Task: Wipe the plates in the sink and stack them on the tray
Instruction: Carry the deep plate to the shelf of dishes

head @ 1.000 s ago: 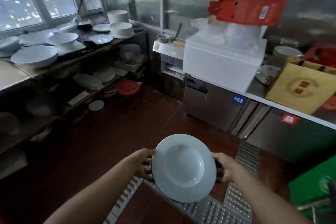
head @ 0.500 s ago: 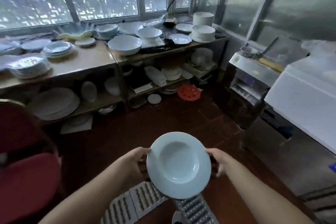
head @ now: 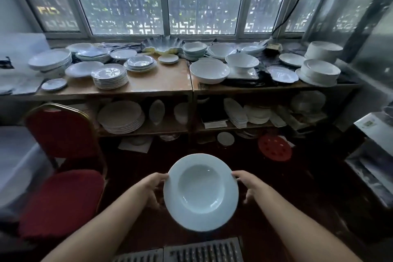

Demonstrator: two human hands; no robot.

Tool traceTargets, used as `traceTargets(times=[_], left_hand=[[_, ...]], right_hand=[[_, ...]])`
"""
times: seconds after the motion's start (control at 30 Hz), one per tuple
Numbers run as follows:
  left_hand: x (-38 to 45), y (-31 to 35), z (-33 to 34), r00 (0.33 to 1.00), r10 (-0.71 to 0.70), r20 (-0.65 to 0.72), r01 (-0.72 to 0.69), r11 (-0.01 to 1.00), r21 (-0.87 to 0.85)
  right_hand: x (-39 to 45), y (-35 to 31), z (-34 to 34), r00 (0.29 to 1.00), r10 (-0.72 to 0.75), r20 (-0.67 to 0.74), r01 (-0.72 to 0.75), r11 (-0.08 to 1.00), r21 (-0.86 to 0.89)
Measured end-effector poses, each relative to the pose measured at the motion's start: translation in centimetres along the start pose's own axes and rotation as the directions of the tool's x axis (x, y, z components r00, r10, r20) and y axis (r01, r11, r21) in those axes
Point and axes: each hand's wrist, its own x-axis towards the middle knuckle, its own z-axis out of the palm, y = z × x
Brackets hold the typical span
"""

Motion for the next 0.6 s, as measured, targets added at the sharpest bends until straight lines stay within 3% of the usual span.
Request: traceTargets(times=[0.3, 0.6], left_hand=[[8.8, 14.5, -4.3, 0.999, -0.024, -0.021, 0.023, 0.999, -0.046], [15.4, 30.6, -8.1, 0.999, -0.035, 0.002, 0.035, 0.998, -0.046]], right_hand=[[10.2, -14.6, 6.6, 0.994, 0.110, -0.014, -0.111, 0.993, -0.047], [17.7, -28.4, 13.4, 0.994, 0.100, -0.044, -0.102, 0.994, -0.048]])
